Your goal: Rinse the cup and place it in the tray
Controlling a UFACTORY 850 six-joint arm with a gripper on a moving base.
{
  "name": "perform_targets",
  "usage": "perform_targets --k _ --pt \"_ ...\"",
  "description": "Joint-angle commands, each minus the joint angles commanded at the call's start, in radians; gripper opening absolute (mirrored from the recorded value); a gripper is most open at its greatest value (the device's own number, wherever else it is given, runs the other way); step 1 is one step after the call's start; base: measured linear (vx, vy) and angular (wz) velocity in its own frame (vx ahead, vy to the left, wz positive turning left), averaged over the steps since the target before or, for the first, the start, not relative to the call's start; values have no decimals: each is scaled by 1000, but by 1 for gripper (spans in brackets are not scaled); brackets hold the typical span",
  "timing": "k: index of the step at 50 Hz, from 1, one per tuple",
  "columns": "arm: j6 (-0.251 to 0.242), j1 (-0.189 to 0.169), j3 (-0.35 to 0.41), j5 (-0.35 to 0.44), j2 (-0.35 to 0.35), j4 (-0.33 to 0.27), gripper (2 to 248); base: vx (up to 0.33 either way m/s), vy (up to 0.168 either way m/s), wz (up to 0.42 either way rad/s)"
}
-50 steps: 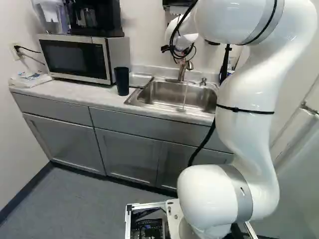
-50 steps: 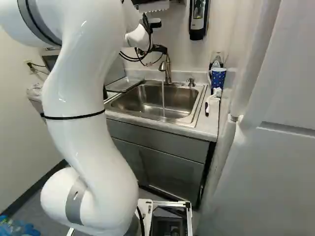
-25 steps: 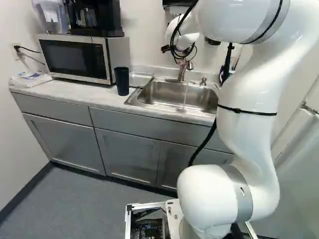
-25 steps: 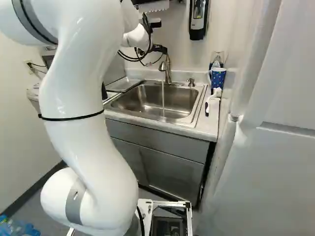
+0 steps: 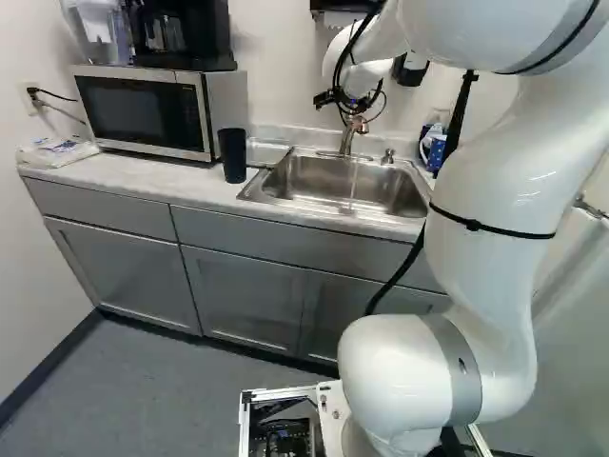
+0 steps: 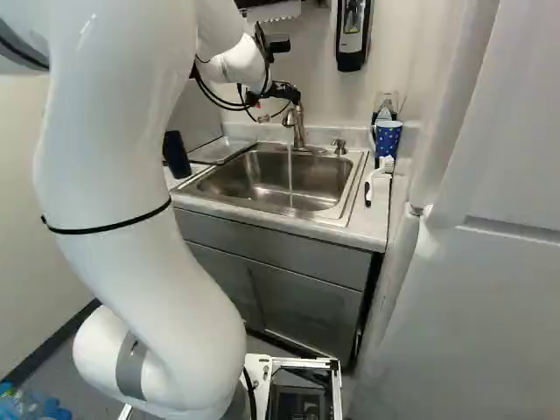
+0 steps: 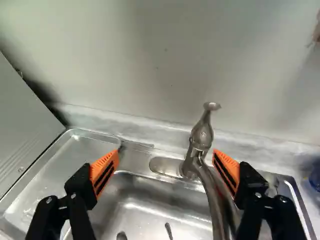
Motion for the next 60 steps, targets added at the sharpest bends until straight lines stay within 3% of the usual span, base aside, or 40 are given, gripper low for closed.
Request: perform_targets --k 60 --pt "0 -101 286 -317 279 0 247 0 0 0"
